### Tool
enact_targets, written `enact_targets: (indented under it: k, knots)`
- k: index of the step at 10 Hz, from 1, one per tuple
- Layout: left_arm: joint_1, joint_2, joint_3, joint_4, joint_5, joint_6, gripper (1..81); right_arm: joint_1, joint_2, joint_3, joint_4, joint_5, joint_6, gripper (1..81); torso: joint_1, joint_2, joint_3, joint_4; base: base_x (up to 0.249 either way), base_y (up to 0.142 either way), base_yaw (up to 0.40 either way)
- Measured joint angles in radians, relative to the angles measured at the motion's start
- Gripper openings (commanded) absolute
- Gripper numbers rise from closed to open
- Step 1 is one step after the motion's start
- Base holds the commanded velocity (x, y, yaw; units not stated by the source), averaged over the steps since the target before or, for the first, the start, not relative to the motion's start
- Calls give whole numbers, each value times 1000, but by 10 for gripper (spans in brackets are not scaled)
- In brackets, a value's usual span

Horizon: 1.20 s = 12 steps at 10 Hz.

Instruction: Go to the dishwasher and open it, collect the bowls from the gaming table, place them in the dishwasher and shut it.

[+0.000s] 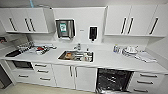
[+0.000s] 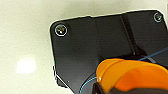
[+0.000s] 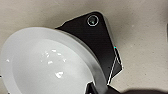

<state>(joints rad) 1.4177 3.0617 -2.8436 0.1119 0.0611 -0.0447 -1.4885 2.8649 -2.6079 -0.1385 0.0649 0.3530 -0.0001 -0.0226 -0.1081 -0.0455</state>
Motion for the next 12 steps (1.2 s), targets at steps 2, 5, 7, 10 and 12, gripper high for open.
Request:
enact_targets:
  k: [2,5,7,10,12]
  knots:
    - [40,0,0,0,18,0,10,-38,0,0,-2,-27,-1,10,-2,-1,0,0,154,0,0]
    - [6,0,0,0,1,0,10,-5,0,0,-1,-4,0,10,0,-1,0,0,154,0,0]
    - [18,0,0,0,9,0,10,-10,0,0,-1,-13,0,10,0,0,0,0,154,0,0]
    - [17,0,0,0,10,0,10,-10,0,0,-1,-13,0,10,0,-1,0,0,153,0,0]
    - [14,0,0,0,9,0,10,-10,0,0,-1,-10,0,10,0,0,0,0,143,0,0]
